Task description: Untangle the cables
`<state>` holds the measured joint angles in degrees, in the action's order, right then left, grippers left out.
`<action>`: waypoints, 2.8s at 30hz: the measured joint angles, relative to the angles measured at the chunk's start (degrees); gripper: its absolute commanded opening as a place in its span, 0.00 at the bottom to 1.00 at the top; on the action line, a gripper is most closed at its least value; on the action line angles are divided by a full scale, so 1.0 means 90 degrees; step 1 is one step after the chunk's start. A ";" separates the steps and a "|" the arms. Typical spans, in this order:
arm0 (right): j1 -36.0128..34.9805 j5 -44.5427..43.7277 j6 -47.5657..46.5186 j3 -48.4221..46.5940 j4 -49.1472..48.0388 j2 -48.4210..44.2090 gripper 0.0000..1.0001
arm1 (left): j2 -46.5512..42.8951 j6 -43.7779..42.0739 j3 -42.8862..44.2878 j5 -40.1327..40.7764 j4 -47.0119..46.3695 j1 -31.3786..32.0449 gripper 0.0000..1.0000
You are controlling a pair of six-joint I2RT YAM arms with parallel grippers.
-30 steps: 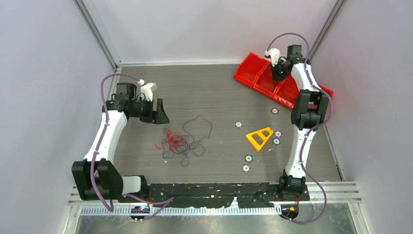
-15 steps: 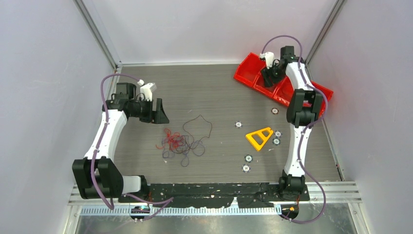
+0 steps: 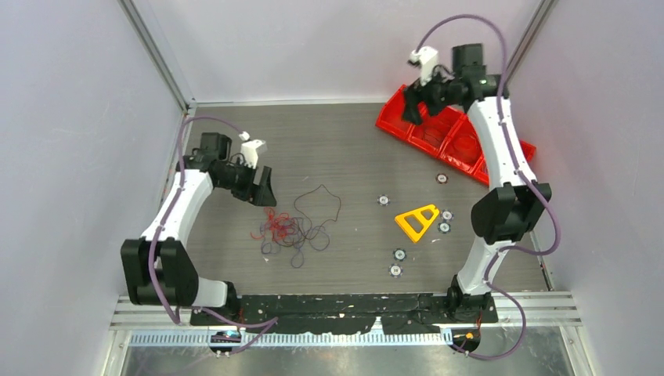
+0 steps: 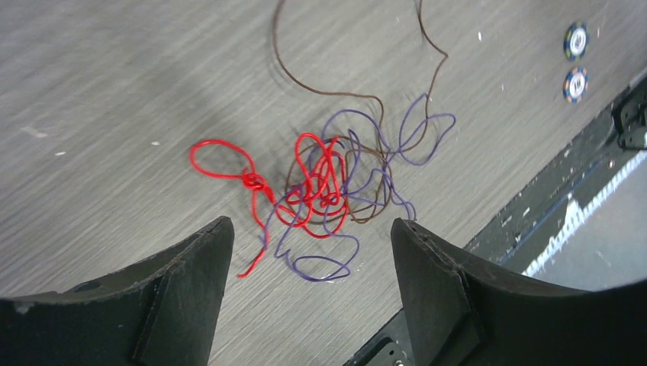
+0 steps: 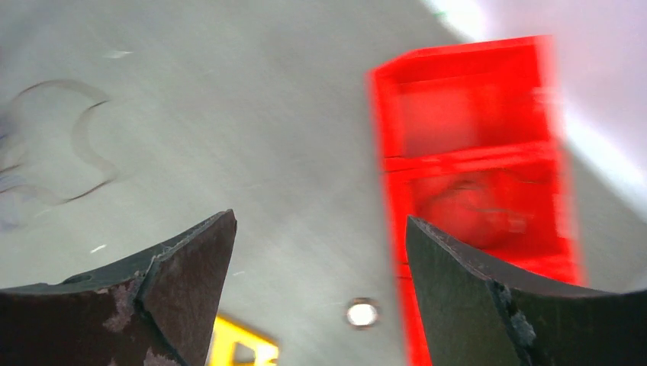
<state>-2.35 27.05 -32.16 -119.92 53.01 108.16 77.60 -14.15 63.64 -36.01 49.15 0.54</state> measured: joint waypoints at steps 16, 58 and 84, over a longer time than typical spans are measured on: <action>-0.3079 0.1132 0.2212 0.3317 -0.0692 0.0158 0.76 | 0.1562 -0.0340 -0.0104 -0.0002 0.0092 0.0682 0.34; -0.5047 -0.0311 0.2939 0.3789 -0.2416 0.1372 0.05 | -0.0886 0.1460 0.2059 -0.1122 -0.0335 -0.0925 0.00; -0.3560 0.1729 0.3776 0.3196 -0.3672 -0.1484 0.96 | -0.1724 0.3895 0.1812 -0.2169 -0.2030 -0.1413 0.00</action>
<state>-34.39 42.61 1.83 -91.15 19.97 94.80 62.08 20.91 79.94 -55.53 30.87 -12.19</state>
